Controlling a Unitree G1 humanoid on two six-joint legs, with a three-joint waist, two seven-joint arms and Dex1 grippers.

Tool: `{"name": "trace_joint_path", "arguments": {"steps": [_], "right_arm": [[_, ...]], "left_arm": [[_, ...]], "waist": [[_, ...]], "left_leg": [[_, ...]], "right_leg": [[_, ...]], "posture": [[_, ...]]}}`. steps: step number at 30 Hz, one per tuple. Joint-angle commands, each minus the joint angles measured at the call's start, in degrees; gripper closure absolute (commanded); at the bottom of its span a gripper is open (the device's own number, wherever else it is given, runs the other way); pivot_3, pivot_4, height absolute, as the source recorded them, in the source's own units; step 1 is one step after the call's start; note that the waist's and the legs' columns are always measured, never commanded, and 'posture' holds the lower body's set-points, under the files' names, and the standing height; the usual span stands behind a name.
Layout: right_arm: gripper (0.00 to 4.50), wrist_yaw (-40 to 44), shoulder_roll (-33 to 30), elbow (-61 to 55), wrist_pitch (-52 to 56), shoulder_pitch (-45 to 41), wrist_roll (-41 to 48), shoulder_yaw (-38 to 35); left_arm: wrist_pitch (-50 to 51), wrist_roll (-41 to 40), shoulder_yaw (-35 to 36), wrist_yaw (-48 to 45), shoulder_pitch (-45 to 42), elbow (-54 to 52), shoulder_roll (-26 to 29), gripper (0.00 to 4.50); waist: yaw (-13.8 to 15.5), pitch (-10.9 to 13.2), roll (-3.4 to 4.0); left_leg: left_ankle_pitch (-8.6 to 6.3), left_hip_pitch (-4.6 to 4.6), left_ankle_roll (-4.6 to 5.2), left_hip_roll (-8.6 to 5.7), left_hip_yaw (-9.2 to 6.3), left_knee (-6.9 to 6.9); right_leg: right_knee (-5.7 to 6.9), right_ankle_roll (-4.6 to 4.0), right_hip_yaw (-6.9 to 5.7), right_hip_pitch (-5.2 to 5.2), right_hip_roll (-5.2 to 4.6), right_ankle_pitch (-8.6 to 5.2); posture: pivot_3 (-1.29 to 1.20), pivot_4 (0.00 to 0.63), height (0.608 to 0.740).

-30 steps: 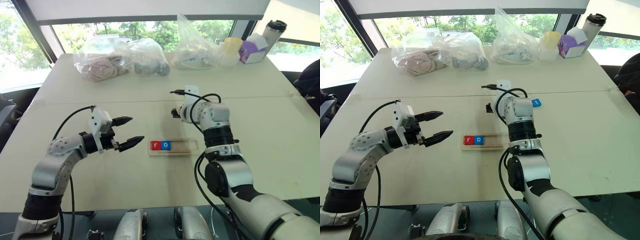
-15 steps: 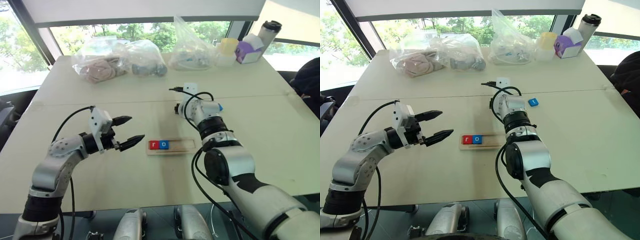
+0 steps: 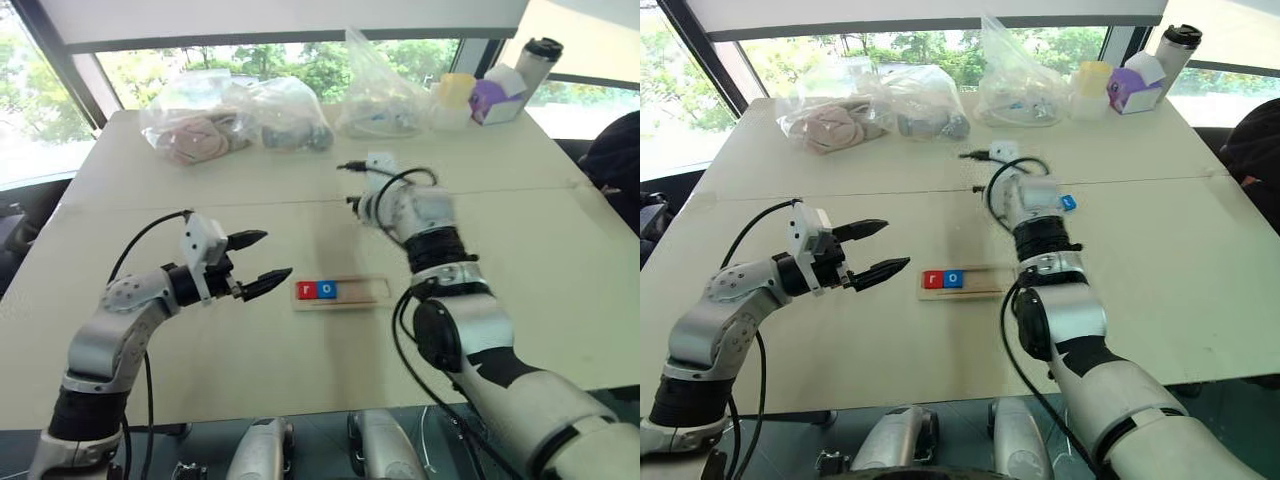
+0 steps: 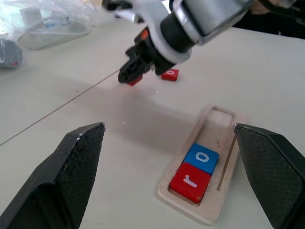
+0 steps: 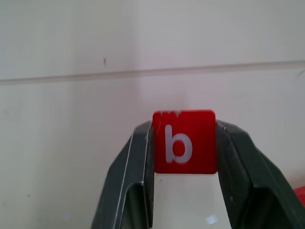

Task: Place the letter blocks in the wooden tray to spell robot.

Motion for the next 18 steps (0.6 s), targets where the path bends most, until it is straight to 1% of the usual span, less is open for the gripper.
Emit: {"name": "trace_joint_path", "arguments": {"steps": [1,3,4,6,10,13,15,18], "right_arm": [[3.35,3.93,-3.59,-18.64,16.14,3.58,3.52,-0.56],[3.35,5.12,-7.28,-27.50,20.85,8.84,7.51,-0.81],[3.35,6.33,-9.70,-31.64,21.44,11.51,9.80,0.11],[3.35,5.28,-12.21,-37.26,21.49,16.62,14.57,-0.26],[3.35,-2.54,-14.24,-47.15,21.49,28.06,22.99,-3.34],[3.35,-8.71,-14.57,-49.96,21.49,32.89,28.33,-5.17],[3.35,-13.99,-13.27,-51.15,21.49,37.07,32.75,-7.96],[3.35,-20.86,-12.67,-51.77,21.49,39.88,39.47,-9.89]], "left_arm": [[0.28,-1.38,-0.09,-0.13,-0.51,-1.27,-0.37,0.00],[0.22,-1.24,-0.66,-0.38,-0.56,-0.99,-0.56,0.00],[0.21,-1.18,-0.82,-0.49,-0.61,-0.85,-0.62,0.00],[0.27,-1.26,-0.81,-0.82,-0.81,-0.40,-0.65,0.00],[0.17,-1.19,-0.93,-2.06,-2.23,1.56,-0.31,0.00],[0.04,-1.07,-1.09,-2.87,-2.89,2.41,-0.07,0.00],[-0.25,-0.67,-1.65,-3.69,-3.67,3.22,0.04,0.00],[-0.48,-0.45,-1.98,-4.34,-4.14,3.68,0.12,0.00]], "waist": [[0.13,-0.01,-0.01],[0.08,-0.03,-0.04],[0.06,-0.03,-0.04],[0.14,-0.01,-0.01],[-0.32,0.01,0.02],[-0.43,0.01,0.02],[-0.19,0.01,0.02],[-0.11,0.01,0.01]], "left_leg": [[-0.02,0.00,0.02,0.00,0.00,0.00],[-0.02,0.01,0.03,0.01,0.00,-0.08],[-0.02,0.02,0.03,0.01,0.00,-0.08],[-0.02,0.02,0.04,0.01,0.00,-0.10],[-0.02,0.03,0.04,0.04,0.01,-0.09],[-0.02,0.05,0.04,0.05,0.02,-0.08],[-0.02,0.06,0.04,0.05,0.03,-0.07],[-0.02,0.07,0.05,0.04,0.03,-0.05]], "right_leg": [[-0.04,0.00,0.00,0.01,0.00,0.00],[-0.22,0.00,0.00,0.06,0.00,0.00],[-0.22,0.00,-0.01,0.08,0.00,0.00],[-0.26,0.00,-0.01,0.09,0.00,0.00],[-0.25,0.00,0.00,0.09,0.03,0.00],[-0.20,0.01,0.01,0.09,0.07,0.00],[-0.19,0.02,0.00,0.12,0.08,-0.01],[-0.20,0.03,0.01,0.16,0.11,-0.01]], "posture": [[0.00,0.150,0.740],[0.00,0.150,0.740],[0.00,0.150,0.740],[0.00,0.150,0.740],[0.00,0.150,0.740],[0.00,0.150,0.740],[0.00,0.150,0.740],[0.00,0.150,0.740]]}}
